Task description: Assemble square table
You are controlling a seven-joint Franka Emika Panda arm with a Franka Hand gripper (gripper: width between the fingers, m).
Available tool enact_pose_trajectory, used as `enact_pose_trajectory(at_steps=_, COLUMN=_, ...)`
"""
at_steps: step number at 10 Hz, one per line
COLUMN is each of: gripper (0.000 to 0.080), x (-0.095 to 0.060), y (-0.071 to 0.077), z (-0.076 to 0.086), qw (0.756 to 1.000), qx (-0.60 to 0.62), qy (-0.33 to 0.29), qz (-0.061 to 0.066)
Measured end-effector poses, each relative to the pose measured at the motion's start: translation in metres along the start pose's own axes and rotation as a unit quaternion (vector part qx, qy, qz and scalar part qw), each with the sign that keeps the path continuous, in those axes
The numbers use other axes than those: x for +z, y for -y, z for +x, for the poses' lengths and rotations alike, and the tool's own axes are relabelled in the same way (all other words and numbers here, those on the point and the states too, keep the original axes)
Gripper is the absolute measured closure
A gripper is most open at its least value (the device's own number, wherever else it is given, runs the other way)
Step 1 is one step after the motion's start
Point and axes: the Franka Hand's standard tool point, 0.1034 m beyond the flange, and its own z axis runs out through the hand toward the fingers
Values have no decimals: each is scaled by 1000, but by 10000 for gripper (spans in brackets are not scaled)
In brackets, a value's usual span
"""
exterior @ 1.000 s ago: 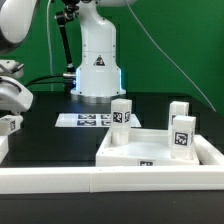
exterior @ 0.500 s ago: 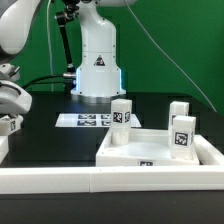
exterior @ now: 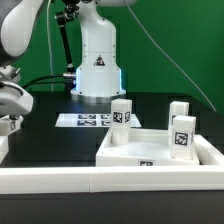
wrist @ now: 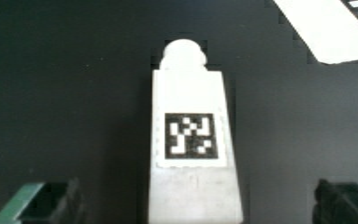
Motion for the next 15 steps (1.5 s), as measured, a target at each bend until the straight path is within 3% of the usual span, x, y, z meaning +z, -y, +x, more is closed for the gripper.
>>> enact_pose_trajectory(at_steps=3, gripper=151, x=14, y=-4, z=-2, qw=999, qx=7, qy=34, qz=2)
enact_pose_trajectory(at_steps=5, gripper=151, x=23, y=-2, z=1, qw=997, qx=9, qy=71, qz=-5)
enact_pose_trajectory(at_steps=11, gripper=151, x=25, y=-9, z=13, qw=999, qx=7, qy=47, qz=-23)
enact_pose_trajectory(at_steps=13, gripper=401, x=24, y=-8, z=14, qw=999, qx=8, qy=46, qz=-24)
enact_pose_trajectory(at_steps=14, gripper=401, x=24, y=-8, z=14, qw=999, qx=8, qy=45, qz=-25)
enact_pose_trajectory(at_steps=15, gripper=511, x=23, y=-8, z=15, qw=999, qx=8, qy=45, qz=-25)
